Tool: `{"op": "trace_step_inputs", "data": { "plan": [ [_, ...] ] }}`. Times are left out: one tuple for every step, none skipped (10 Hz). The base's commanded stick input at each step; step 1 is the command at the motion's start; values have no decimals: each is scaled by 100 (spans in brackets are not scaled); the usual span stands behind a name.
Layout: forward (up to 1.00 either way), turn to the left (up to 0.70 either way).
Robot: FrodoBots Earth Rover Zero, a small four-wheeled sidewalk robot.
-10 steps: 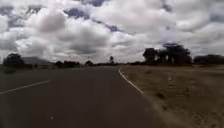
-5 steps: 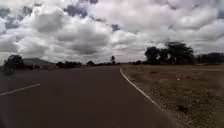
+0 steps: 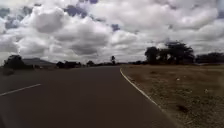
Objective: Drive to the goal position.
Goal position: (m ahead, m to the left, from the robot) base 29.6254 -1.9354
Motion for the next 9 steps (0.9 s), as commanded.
{"op": "trace_step_inputs", "data": {
  "plan": [
    [85,0],
    [85,0],
    [85,0],
    [85,0],
    [85,0],
    [85,0],
    [85,0],
    [85,0],
    [85,0]
  ]
}}
